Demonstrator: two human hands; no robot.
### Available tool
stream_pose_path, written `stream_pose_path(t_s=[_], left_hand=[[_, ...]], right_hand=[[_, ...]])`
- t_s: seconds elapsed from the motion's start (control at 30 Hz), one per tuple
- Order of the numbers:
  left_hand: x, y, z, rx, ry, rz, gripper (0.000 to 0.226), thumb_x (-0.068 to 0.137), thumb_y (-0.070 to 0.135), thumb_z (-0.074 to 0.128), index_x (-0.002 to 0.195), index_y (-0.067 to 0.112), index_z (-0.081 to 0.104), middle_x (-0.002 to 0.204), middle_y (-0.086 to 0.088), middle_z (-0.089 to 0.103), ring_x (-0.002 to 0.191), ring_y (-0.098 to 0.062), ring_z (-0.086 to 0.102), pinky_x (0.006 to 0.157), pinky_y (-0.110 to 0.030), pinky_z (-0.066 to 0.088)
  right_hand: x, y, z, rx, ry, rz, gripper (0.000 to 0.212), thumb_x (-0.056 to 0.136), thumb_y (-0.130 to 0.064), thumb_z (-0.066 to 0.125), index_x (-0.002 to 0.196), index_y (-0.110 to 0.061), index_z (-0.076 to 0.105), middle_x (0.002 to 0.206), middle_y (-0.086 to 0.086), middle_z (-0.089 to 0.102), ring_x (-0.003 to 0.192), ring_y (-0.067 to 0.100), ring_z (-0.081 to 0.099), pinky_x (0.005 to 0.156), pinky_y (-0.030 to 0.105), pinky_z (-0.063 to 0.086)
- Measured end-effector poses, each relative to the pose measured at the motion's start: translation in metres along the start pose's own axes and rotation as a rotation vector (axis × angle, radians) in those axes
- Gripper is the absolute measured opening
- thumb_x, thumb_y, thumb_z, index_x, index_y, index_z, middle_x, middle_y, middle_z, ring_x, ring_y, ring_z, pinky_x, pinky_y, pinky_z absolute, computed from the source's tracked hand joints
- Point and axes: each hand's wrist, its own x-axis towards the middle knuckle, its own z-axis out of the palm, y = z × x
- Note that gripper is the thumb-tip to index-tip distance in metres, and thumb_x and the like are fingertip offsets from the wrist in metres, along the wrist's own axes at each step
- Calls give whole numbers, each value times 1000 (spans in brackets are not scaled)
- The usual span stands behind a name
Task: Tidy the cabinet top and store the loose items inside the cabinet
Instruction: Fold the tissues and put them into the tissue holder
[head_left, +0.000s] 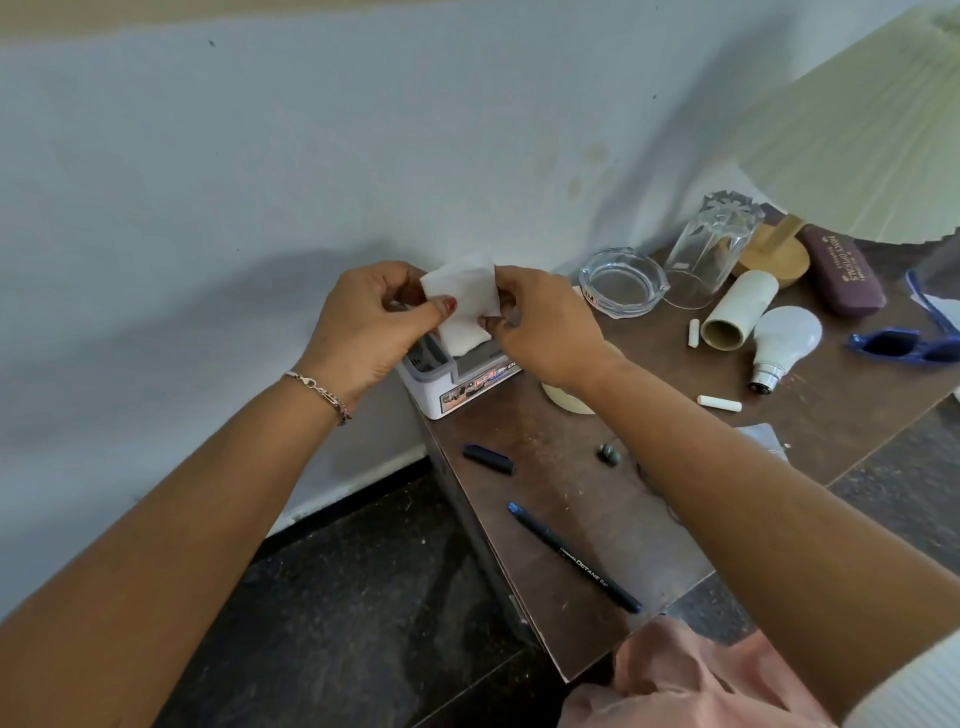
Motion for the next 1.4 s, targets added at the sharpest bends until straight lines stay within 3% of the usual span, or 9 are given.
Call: stream_pose_path(t_s=[0.33, 0.47, 0.57, 0.67, 0.77, 0.93, 1.07, 1.3, 1.4], left_hand=[[2, -8, 10, 179, 49, 32, 12, 78, 25, 75, 86, 16, 74, 83, -2, 72, 81, -20, 69, 79, -36, 57], [-2, -7, 18, 307, 50, 88, 20, 78, 27, 75, 97, 22, 73, 87, 6, 68, 72, 0, 58, 71, -13, 48], [-9, -8, 21, 275, 140, 123, 29, 74, 25, 76, 101, 26, 68, 91, 7, 64, 78, -7, 58, 82, -29, 52], [-19, -13, 25, 276, 315, 95, 59, 69, 25, 78, 123, 17, 54, 112, 0, 53, 111, -23, 52, 100, -43, 42], [-24, -20, 33, 179, 362, -197, 80, 70, 24, 78, 136, 8, 35, 136, -12, 35, 130, -27, 35, 110, -43, 33], [-28, -18, 38, -411, 161, -654, 42, 86, 16, 63, 122, 4, 48, 104, -7, 56, 78, -11, 54, 78, -41, 56], [-23, -26, 36, -479, 173, -622, 38, 92, 8, 53, 129, 5, 46, 109, -9, 58, 82, -15, 60, 70, -36, 57], [-17, -37, 33, -523, 217, -602, 45, 92, 7, 55, 135, 7, 43, 128, -14, 55, 102, -24, 62, 71, -35, 57], [-18, -38, 34, -490, 215, -584, 44, 92, 10, 56, 134, 7, 43, 129, -13, 54, 92, -16, 61, 78, -38, 57]], right_hand=[[-4, 8, -7, -232, 24, 23, 28, 82, -14, 59, 109, -21, 65, 107, 4, 58, 107, 29, 50, 87, 37, 36], [-7, 13, -6, -162, 54, 57, 33, 82, -18, 63, 114, -24, 65, 113, 2, 58, 111, 26, 51, 94, 38, 39], [-12, 17, -2, 10, 162, 94, 44, 80, -14, 63, 123, -21, 59, 121, 4, 56, 113, 26, 51, 97, 36, 40], [-18, 20, -1, 140, 299, 211, 51, 83, -10, 60, 132, -15, 49, 134, 6, 47, 125, 24, 43, 101, 30, 33], [-19, 23, 2, 290, 302, 385, 55, 87, -8, 54, 140, -12, 41, 143, 7, 42, 135, 21, 37, 111, 30, 29], [-29, 25, 9, 484, 267, 556, 53, 89, -5, 47, 141, -10, 40, 139, 2, 48, 124, 18, 47, 100, 26, 36], [-36, 16, 22, 572, 260, 544, 44, 89, -4, 47, 132, -12, 48, 124, 3, 58, 103, 15, 55, 86, 25, 42], [-38, 9, 37, 537, 307, 487, 34, 89, -8, 50, 121, -17, 58, 114, 0, 65, 105, 16, 58, 90, 30, 46], [-39, 14, 33, 560, 267, 492, 42, 87, -3, 47, 126, -14, 58, 117, -1, 65, 106, 12, 59, 93, 27, 45]])
